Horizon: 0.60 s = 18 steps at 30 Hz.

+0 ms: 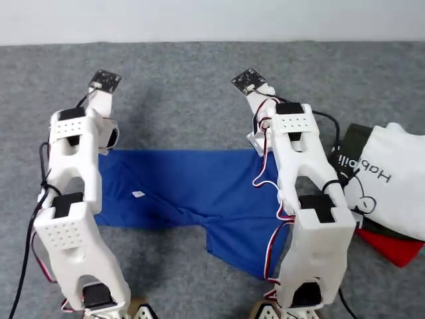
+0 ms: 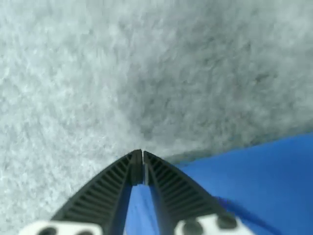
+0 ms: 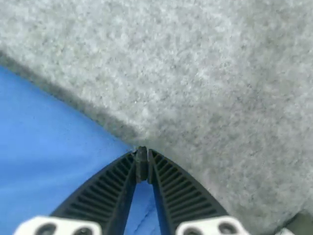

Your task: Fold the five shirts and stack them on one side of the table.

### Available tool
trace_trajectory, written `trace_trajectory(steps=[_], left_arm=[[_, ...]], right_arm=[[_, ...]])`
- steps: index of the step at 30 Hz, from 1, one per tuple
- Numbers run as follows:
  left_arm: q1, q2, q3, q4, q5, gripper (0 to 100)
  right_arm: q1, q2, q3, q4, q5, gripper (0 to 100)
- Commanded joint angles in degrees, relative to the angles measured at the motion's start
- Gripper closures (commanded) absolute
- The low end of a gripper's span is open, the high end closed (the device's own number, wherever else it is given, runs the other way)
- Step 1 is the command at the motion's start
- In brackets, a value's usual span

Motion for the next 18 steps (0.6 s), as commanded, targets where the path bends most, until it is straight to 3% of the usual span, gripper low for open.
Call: trace_trajectory(steps=[1,10,18], left_arm=[[1.49,-3.6,-3.12,1.76,0.7,99],[1.41,-10.29,-2.95,17.49,0.35,99],[0.44,-1.58,-3.21,15.21,0.26,99]], right_arm=[[0.4,-7.96,-3.25,4.18,-0.44,98.8],[-3.47,-11.91,-3.25,20.97,-0.35,98.5],[-4.09,-3.56,-2.02,16.66,-0.18,98.4]])
